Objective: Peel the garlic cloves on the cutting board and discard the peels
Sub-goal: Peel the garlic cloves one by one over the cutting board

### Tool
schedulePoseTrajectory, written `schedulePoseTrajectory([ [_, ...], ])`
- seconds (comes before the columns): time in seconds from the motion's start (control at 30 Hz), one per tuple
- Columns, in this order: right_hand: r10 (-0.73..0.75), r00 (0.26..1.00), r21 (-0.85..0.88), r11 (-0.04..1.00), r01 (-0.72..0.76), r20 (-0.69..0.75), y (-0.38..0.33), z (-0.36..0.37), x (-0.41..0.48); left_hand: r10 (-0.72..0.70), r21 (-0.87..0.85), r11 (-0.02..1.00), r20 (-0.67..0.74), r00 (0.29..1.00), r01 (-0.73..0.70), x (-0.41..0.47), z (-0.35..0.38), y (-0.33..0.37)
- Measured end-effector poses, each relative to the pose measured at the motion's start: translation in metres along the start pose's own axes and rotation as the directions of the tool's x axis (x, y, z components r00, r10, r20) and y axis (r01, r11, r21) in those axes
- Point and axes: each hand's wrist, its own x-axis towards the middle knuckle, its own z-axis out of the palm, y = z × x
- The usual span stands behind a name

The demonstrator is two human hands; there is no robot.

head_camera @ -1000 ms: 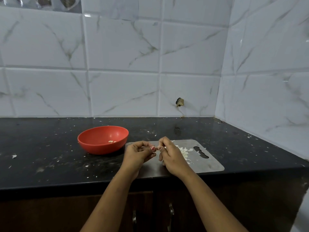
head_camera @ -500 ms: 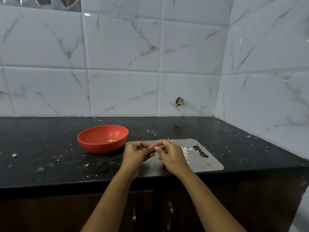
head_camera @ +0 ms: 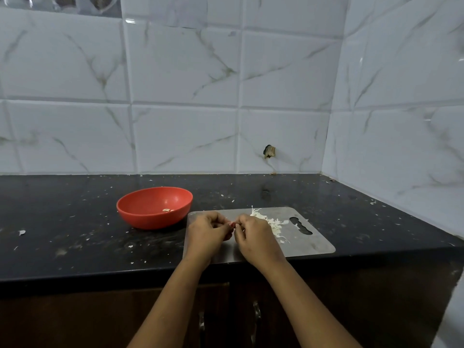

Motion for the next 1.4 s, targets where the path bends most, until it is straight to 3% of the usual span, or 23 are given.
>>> schedulePoseTrajectory([
  [0.17,-0.003,1.0,-0.043,0.999,0.003,0.004,-0.0012,0.001,0.001,0.03,0.091,0.995,-0.007,1.0,-0.03,-0.0005,0.0006,0.0008],
  [0.33,-0.013,1.0,-0.001,1.0,0.013,0.006,0.0001,0.0026,0.0021,-0.073,-0.108,0.991,0.088,0.993,0.083,0.005,-0.0039,0.001],
  [0.53,-0.004,1.0,0.12,0.993,0.002,0.016,0.0039,0.0025,0.0044,-0.121,-0.21,0.967,0.121,0.985,0.145,0.0075,-0.0042,0.002],
  [1.4,0.058,0.998,0.151,0.987,-0.06,0.022,-0.001,-0.0001,-0.0004,-0.018,0.041,0.999,0.059,0.998,0.015,0.0067,0.0009,-0.0047],
])
